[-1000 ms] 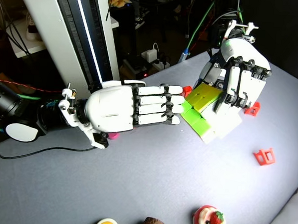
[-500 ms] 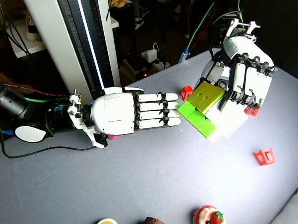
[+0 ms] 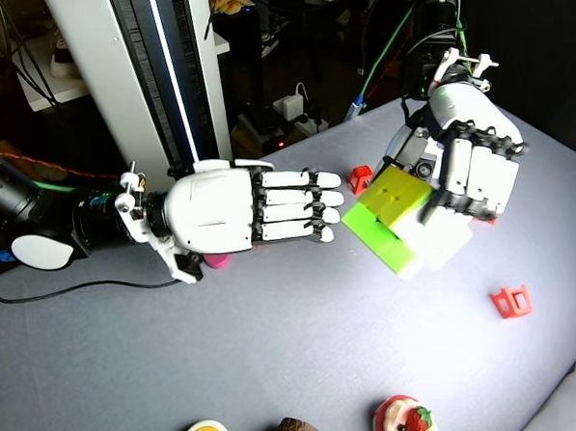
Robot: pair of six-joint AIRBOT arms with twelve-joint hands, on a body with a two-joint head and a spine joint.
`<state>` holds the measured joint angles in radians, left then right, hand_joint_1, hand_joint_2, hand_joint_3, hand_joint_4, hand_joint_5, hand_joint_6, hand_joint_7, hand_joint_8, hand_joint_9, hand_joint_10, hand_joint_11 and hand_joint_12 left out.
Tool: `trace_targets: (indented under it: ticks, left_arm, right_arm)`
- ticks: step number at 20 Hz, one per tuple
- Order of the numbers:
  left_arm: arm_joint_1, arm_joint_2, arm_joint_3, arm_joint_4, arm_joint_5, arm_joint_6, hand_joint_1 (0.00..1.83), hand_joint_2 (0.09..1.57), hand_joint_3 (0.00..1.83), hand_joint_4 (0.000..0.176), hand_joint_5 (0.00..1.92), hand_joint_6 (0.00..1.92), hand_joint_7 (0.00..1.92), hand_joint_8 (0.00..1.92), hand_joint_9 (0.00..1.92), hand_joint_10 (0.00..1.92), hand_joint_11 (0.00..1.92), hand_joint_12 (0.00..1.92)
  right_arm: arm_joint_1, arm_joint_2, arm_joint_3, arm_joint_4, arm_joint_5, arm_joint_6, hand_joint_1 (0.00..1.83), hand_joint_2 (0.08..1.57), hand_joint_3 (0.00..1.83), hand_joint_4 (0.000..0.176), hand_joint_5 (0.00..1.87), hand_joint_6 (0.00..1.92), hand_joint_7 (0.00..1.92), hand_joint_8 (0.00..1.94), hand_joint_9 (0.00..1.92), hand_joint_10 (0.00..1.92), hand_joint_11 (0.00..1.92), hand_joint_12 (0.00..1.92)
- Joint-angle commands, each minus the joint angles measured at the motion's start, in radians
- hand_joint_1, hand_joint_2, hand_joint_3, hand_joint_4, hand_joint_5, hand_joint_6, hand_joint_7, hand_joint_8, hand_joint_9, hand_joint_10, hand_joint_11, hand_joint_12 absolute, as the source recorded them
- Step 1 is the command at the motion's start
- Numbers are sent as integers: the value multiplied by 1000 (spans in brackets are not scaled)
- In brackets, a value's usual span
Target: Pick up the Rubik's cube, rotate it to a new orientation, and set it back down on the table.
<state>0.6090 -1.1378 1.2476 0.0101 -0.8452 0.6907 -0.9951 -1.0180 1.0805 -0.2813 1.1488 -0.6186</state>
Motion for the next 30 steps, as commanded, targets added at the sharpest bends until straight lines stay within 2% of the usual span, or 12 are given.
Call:
trace_targets:
  ticks: [1,2,5,7,9,12,20,22,24,27,28,30]
  left_arm:
    - [-11,1,1,-17,-149,-10,1207,885,749,0,913,1278,637,1786,565,1921,545,1921]
    - [-10,1,1,-18,-151,-10,1158,1220,168,0,795,1498,497,1569,244,1884,226,1921]
    - [-9,-3,0,-17,-153,-10,1295,947,717,0,850,1456,586,1788,521,1855,524,1921]
    - [-9,-4,-1,-16,-155,-11,1172,1096,404,0,823,1488,523,1600,380,1918,436,1921]
    - [-9,-6,-2,-9,-161,-15,1304,929,723,0,858,1384,612,1767,570,1857,614,1921]
    - [-12,-6,-7,1,-174,-22,1195,1057,427,0,867,1175,582,1797,661,1920,776,1921]
    - [-14,-8,-15,11,-209,-31,1204,959,618,0,858,1204,649,1835,753,1921,840,1921]
    - [-16,-9,-15,14,-210,-33,1146,868,626,0,884,1304,878,1918,1024,1921,1170,1921]
    - [-18,-11,-15,17,-211,-34,1195,915,723,0,865,1307,634,1852,693,1921,796,1921]
    - [-18,-12,-15,18,-211,-35,1202,869,845,0,809,1347,712,1918,1012,1921,1154,1921]
    - [-18,-13,-15,18,-211,-35,1191,937,702,0,854,1343,599,1838,646,1921,771,1921]
    - [-18,-14,-15,18,-211,-36,1196,880,808,0,874,1386,629,1841,656,1921,747,1921]
  right_arm:
    - [15,13,-8,49,147,6,20,1406,7,0,2,464,237,61,0,852,0,1324]
    - [15,19,-11,55,153,6,0,1425,9,0,0,387,230,74,0,953,0,1462]
    - [15,14,2,74,158,6,0,1441,5,0,0,94,93,23,0,466,0,1027]
    - [15,-2,15,86,158,6,0,1430,0,0,0,3,7,1,30,76,0,448]
    - [11,-22,29,99,158,6,0,1421,0,0,0,0,0,0,23,10,0,23]
    - [3,-44,43,114,155,6,0,1425,0,0,11,5,23,10,40,15,0,0]
    - [3,-120,91,106,111,6,0,1433,2,0,109,50,73,28,60,27,0,0]
    - [3,-142,102,89,94,6,0,1430,0,0,103,50,53,18,41,19,0,0]
    - [3,-160,108,67,78,6,59,1388,0,0,95,51,83,25,64,35,1,0]
    - [5,-173,109,45,69,6,25,1390,0,0,40,28,57,10,47,29,0,0]
    - [5,-176,109,39,67,6,4,1395,0,0,30,22,53,8,41,27,0,0]
    - [7,-181,110,33,66,6,0,1406,0,0,19,17,55,8,50,30,0,0]
